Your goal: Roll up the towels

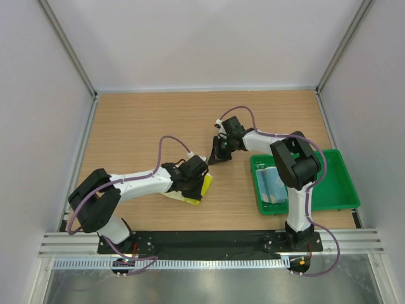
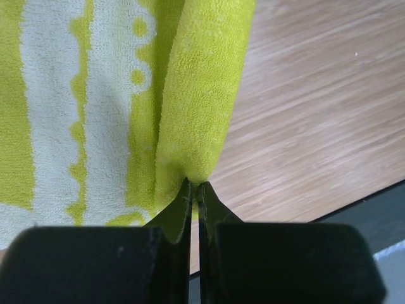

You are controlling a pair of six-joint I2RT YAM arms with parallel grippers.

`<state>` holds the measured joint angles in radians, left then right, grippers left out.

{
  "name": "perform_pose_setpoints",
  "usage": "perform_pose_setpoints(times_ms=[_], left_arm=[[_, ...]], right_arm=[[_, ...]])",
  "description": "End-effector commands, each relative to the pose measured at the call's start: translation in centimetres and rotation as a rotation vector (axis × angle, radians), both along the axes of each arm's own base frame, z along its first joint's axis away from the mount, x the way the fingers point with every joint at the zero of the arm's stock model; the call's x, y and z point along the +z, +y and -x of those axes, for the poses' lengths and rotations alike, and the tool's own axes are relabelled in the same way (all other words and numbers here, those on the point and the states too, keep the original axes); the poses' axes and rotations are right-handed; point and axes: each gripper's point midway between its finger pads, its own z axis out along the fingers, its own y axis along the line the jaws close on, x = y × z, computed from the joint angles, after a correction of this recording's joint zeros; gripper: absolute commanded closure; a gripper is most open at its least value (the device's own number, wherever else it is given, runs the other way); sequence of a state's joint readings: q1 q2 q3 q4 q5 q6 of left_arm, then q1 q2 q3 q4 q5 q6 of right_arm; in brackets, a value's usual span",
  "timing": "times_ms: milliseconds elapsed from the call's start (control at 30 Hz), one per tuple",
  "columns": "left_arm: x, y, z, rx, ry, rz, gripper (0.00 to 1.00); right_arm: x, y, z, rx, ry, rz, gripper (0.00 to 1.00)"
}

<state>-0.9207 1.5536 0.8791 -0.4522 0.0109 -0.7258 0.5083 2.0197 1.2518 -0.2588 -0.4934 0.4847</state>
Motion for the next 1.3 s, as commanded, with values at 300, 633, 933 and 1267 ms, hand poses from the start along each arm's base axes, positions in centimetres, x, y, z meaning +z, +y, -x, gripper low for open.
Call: perform_pose_setpoints(times_ms=[300,633,933,1267], left_arm=[[3.4,-3.7,0.6,0.055,0.145,0.456,1.0],[5.4,-2.2,-0.5,0.255,0.234,0.728,1.0],[3.0,0.3,-0.5,0.458,0.317,0.81,1.0],[0.2,2.5,-0.2,0.581,0.406,0.726,1.0]], right_arm=[[7.5,-4.2,0.6,-0.148,-0.122,0.096,0.9],[8.9,-4.6,5.1,-0.157,-0.072,-0.006,0.74],[7.8,-4.3,6.7,-0.147,-0.042,-0.043,0.7],[8.7,-0.5,7.8,-0.041,-0.077,-0.098,0.61]])
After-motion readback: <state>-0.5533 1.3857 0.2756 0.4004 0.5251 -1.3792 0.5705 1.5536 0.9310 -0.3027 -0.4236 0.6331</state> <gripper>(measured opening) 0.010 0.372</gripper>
